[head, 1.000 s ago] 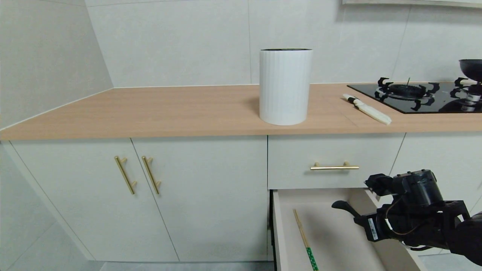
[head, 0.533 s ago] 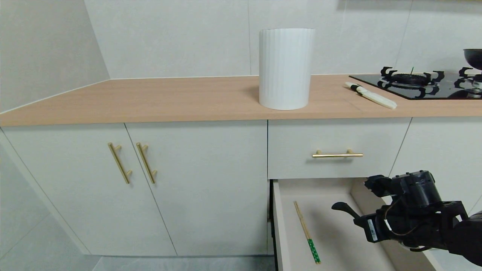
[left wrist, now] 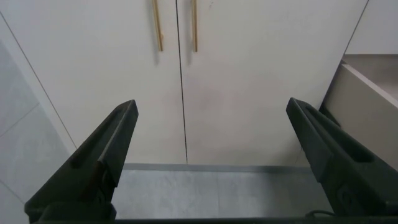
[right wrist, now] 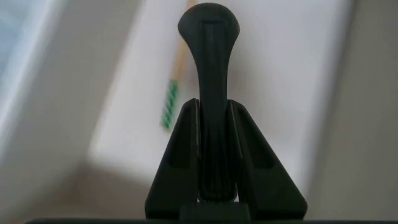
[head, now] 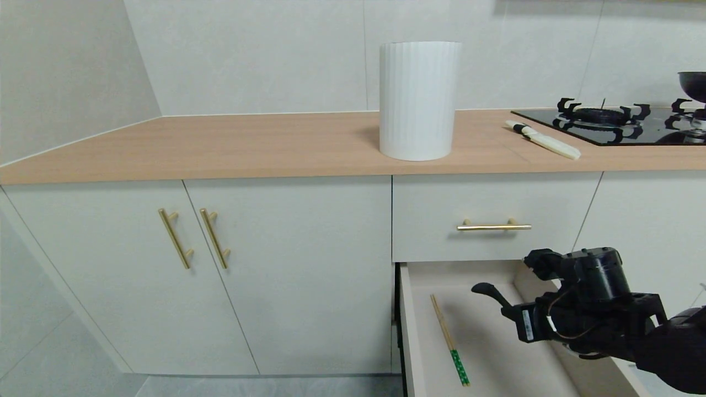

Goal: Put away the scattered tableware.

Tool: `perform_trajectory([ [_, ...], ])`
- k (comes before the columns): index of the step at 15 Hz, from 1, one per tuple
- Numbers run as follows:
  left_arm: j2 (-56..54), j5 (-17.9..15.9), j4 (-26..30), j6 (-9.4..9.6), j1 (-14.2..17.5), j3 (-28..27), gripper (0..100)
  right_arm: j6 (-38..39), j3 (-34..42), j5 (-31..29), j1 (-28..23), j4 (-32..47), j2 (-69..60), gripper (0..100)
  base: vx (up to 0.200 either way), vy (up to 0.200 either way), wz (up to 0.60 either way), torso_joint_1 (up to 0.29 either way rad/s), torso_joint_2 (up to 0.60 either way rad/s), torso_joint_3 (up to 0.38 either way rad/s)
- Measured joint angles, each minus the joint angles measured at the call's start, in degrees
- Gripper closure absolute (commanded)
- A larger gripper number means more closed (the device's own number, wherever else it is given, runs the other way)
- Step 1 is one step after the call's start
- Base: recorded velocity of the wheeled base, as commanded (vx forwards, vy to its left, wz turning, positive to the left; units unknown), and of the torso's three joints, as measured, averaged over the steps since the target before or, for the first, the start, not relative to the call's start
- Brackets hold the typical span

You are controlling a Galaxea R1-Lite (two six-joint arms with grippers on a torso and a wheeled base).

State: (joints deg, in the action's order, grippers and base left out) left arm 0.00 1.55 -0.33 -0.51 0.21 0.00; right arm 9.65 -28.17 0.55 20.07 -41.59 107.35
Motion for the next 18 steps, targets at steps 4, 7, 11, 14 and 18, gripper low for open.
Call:
perform_trajectory([
  [4, 0.0, 0.0, 0.0, 0.00, 0.0, 0.0, 0, 6.1, -1.0, -2.7, 2.1, -8.3, 9.0, 100, 0.000, 0.000, 0.00, 0.000, 0.00, 0.000],
  [7, 0.0, 0.0, 0.0, 0.00, 0.0, 0.0, 0, 5.8, -3.3, -4.5, 2.3, -8.9, 16.4, 100, 0.000, 0.000, 0.00, 0.000, 0.00, 0.000],
  [11, 0.0, 0.0, 0.0, 0.00, 0.0, 0.0, 0, 3.4, -6.1, -8.9, 2.1, -9.4, 25.3, 100, 0.000, 0.000, 0.00, 0.000, 0.00, 0.000],
  [14, 0.0, 0.0, 0.0, 0.00, 0.0, 0.0, 0, 2.6, -8.0, -11.5, 1.6, -10.6, 30.1, 100, 0.000, 0.000, 0.00, 0.000, 0.00, 0.000],
  [18, 0.0, 0.0, 0.0, 0.00, 0.0, 0.0, 0, 2.4, -8.4, -11.5, 1.5, -10.9, 32.0, 100, 0.000, 0.000, 0.00, 0.000, 0.00, 0.000],
])
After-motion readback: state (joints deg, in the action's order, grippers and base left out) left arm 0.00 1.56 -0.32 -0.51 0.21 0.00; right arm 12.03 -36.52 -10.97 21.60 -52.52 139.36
